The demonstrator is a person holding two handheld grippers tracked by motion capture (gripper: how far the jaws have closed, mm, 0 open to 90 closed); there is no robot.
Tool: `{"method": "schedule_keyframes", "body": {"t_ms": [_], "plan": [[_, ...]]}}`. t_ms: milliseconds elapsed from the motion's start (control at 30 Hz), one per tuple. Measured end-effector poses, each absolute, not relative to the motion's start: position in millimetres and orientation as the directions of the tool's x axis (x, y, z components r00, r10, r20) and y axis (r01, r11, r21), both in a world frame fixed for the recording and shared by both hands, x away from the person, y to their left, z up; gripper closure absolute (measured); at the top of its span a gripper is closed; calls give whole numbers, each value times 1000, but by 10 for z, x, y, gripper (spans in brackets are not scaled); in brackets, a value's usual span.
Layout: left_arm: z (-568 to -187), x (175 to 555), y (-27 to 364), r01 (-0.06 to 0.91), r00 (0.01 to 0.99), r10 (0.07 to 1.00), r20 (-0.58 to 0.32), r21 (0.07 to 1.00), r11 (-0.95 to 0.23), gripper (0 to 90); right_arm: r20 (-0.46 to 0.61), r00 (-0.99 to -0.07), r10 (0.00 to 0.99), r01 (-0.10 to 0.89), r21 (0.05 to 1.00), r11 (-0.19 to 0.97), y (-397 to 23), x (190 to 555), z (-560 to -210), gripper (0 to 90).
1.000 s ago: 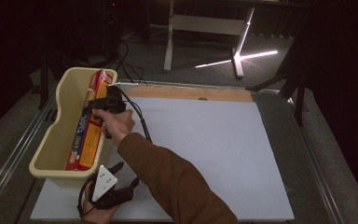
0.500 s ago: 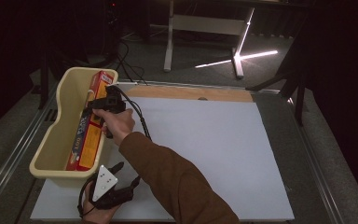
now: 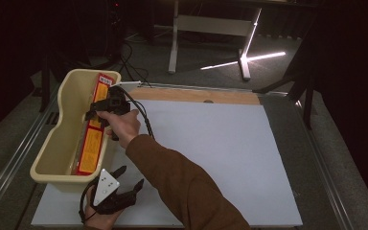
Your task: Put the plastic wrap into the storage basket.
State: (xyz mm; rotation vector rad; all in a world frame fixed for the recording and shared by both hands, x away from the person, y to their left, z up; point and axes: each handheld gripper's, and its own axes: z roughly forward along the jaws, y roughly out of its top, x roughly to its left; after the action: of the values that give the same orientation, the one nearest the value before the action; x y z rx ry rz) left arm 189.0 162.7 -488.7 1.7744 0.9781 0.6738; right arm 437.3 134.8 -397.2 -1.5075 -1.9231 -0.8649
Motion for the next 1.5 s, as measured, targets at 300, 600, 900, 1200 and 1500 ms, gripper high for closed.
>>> {"method": "schedule_keyframes", "body": {"t_ms": [300, 600, 900, 1200, 1500], "plan": [[-4889, 1894, 1630, 317, 521, 853, 15, 925, -209, 283, 731, -269, 627, 963, 200, 180, 1254, 4338, -3858, 364], [-4893, 1899, 1620, 318, 516, 857, 18, 924, -211, 282, 710, -336, 619, 942, 235, 241, 1075, 4335, -3776, 372], [-4902, 1906, 1592, 318, 518, 855, 29, 921, -224, 282, 558, -552, 620, 833, 406, 376, 837, 4277, -3743, 376], [-4905, 1904, 1590, 317, 516, 856, 35, 921, -228, 282, 368, -716, 593, 684, 541, 490, 529, 4140, -3780, 395], [-4909, 1918, 1577, 318, 516, 856, 44, 918, -239, 282, 191, -803, 565, 510, 711, 484, 26, 3886, -3871, 346]]}}
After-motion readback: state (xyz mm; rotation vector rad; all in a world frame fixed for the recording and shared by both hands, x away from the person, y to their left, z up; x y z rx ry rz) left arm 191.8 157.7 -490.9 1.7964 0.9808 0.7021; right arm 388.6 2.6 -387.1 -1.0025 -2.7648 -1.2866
